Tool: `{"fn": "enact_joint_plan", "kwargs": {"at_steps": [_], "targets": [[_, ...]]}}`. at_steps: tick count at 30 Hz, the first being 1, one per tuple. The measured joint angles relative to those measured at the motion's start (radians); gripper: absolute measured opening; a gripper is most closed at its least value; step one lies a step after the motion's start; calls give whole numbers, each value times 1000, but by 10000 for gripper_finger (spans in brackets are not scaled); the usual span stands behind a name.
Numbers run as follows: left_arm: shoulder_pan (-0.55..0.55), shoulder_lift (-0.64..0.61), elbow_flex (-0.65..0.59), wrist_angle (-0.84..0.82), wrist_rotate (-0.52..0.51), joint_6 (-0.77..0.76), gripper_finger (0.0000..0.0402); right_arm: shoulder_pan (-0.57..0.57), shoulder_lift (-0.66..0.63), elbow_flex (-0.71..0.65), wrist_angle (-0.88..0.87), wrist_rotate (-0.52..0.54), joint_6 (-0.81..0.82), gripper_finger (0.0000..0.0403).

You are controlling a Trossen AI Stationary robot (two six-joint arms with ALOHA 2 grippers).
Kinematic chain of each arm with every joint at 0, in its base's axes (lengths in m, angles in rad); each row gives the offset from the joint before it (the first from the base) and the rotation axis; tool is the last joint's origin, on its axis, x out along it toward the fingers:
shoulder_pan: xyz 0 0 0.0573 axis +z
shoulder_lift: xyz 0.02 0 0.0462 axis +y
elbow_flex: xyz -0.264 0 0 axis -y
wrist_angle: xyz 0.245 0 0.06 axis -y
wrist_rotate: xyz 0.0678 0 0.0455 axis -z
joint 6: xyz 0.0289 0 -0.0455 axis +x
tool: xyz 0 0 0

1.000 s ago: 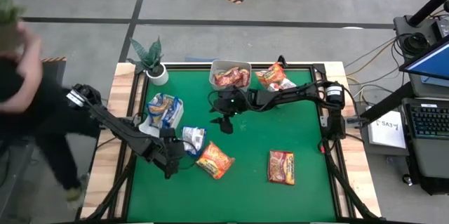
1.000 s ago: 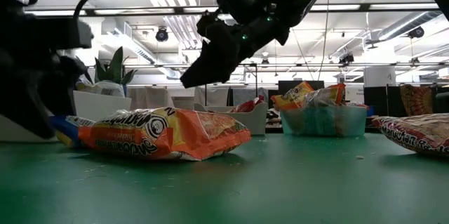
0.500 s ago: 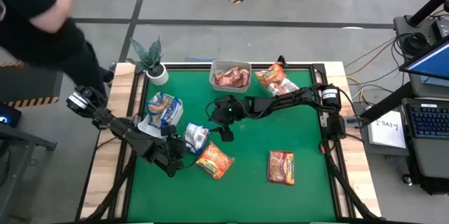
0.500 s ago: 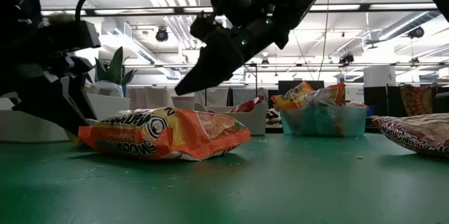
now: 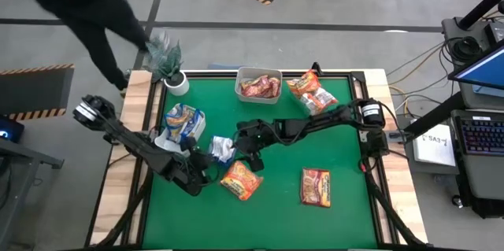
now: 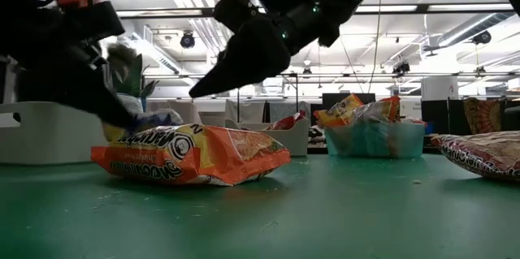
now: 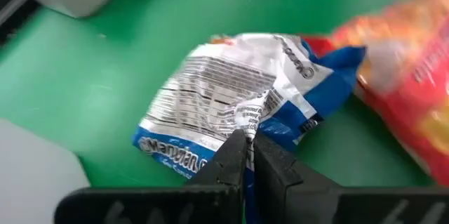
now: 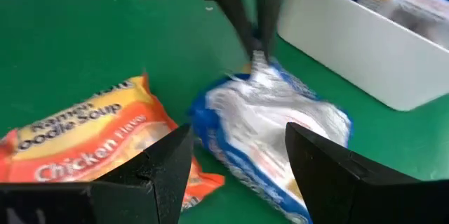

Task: Sort Maruchan noodles
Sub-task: Put the blue noodle pack into the white bin

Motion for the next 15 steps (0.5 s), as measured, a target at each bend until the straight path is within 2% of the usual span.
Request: {"fn": "enact_joint_plan", "kwargs": {"at_steps": [3,9,15], "targets": [[17,-22,0,-1,-48,-40,1,19,-7,0,1,51,-14,217],[82,-48,3,0,-68,-82,0,47,4,0,-18,210,-27,217],[135,-56,33,3,-66,-77,0,50,28,0,-17,282,-21,217]]}}
